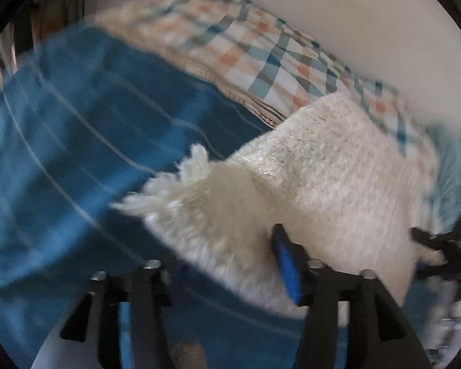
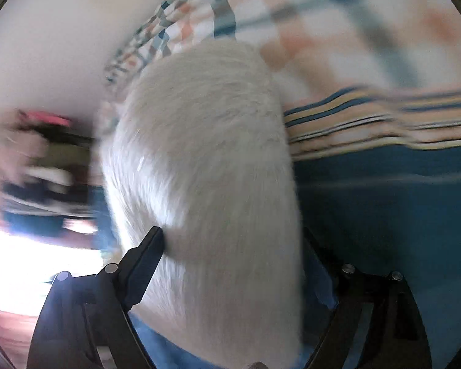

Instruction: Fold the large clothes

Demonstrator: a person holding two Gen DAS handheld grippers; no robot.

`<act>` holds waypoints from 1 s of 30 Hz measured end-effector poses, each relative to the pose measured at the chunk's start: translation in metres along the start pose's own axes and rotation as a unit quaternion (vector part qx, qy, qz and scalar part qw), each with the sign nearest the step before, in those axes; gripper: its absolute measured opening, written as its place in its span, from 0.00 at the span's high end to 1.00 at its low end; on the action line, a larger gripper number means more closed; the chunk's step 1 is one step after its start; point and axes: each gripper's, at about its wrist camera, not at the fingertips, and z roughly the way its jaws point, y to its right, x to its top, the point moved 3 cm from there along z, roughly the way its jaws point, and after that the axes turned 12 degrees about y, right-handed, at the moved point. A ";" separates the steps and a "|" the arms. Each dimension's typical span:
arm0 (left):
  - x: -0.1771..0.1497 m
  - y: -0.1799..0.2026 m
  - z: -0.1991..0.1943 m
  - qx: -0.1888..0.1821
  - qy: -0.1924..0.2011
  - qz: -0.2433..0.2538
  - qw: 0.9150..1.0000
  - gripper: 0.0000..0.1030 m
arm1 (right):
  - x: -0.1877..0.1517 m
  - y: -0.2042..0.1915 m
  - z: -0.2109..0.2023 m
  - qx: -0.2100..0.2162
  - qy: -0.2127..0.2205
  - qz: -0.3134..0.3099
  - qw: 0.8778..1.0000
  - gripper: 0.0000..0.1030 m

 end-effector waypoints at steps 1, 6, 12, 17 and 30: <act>0.001 0.006 -0.010 0.016 0.006 0.027 0.999 0.18 | -0.008 -0.008 -0.009 -0.040 0.008 -0.021 0.999 0.15; 0.005 0.030 -0.060 0.059 0.031 0.127 0.990 0.11 | -0.060 -0.051 -0.053 -0.190 0.036 -0.088 0.977 0.15; 0.017 0.052 -0.123 0.066 0.061 0.167 0.982 0.04 | -0.125 -0.049 -0.150 -0.266 0.063 -0.113 0.955 0.08; 0.023 0.068 -0.196 0.056 0.069 0.175 0.981 0.04 | -0.152 -0.089 -0.253 -0.290 0.104 -0.117 0.944 0.07; 0.024 0.093 -0.421 0.015 0.092 0.208 0.974 0.04 | -0.237 -0.185 -0.536 -0.297 0.203 -0.130 0.924 0.07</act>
